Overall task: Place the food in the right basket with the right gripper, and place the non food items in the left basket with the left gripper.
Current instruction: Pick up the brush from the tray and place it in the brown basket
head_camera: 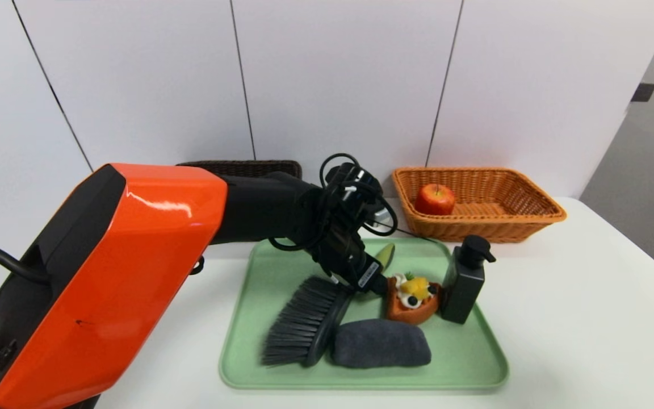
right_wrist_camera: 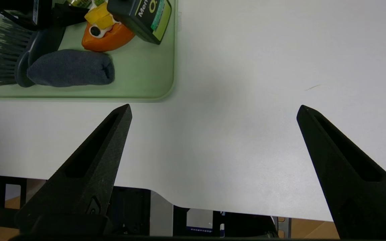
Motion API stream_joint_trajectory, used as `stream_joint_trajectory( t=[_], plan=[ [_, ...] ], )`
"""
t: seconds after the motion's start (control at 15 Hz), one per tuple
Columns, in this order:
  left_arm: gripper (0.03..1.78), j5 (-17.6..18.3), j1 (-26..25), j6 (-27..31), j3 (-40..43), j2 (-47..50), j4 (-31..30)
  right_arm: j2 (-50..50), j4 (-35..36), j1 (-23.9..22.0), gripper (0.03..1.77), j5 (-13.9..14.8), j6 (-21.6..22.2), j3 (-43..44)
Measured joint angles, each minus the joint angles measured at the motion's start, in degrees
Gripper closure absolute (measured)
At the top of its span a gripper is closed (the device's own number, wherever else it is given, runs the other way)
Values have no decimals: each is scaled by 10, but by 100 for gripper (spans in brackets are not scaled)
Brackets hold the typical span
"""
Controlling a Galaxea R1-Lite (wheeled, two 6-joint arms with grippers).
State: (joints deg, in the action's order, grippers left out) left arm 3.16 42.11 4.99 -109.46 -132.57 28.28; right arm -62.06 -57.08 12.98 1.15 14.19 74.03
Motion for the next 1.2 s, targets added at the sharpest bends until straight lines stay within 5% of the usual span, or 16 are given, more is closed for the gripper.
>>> stream_joint_trajectory(
  t=[0.2,0.67,0.73,1.2],
  plan=[
    [24,0,-2,0,0,-1,0,0,0,0,10,0,0,0],
    [111,-1,-4,-14,-1,-4,1,0,0,0,10,-1,0,0],
    [143,0,-4,-14,-1,-4,2,0,0,0,10,0,0,0],
    [143,0,-3,-14,1,6,10,0,0,0,10,-1,0,0]
  ],
)
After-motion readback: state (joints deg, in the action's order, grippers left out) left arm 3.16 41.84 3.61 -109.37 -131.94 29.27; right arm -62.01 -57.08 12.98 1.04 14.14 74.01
